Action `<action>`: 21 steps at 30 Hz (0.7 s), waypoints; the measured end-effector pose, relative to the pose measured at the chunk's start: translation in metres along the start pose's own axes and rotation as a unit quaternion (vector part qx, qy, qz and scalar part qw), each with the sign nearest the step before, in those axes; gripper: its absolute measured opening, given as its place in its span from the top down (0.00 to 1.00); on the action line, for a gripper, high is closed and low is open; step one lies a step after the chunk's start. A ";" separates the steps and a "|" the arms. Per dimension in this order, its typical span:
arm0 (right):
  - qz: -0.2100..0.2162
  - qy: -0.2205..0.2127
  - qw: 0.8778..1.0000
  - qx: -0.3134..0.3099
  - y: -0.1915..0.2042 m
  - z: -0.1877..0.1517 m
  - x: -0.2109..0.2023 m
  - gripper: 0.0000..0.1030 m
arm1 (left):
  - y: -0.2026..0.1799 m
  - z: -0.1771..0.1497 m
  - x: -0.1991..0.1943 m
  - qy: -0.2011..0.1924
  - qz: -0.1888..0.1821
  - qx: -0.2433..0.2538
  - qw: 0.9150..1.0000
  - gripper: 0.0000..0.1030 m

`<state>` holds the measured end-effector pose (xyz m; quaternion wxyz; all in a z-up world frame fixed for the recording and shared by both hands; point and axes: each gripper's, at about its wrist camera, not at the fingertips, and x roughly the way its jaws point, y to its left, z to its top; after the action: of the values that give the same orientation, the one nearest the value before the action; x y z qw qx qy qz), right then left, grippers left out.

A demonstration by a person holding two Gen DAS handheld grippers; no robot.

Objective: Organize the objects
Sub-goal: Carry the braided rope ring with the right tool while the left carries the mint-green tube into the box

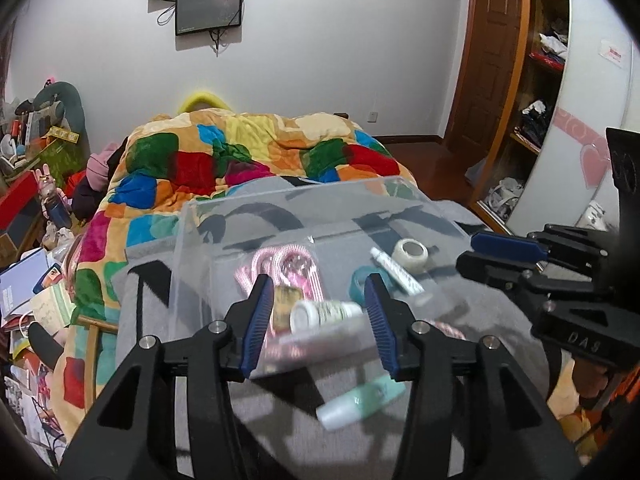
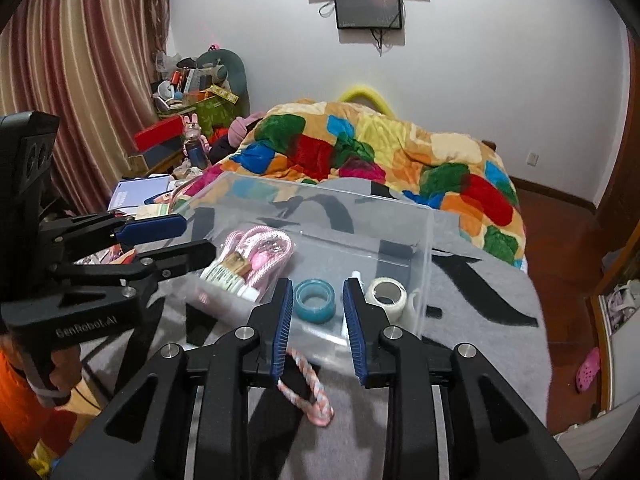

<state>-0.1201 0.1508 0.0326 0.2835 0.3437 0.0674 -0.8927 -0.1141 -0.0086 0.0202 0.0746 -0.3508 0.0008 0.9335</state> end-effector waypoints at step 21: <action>0.023 0.095 0.994 0.053 -0.016 -0.076 0.033 0.73 | -0.032 -0.068 0.045 0.107 -0.057 0.046 0.992 0.37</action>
<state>-0.1047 0.1725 -0.0477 0.2778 0.4432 0.0385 -0.8514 -0.0984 0.0258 -0.0586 0.1434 -0.4445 0.0319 0.8836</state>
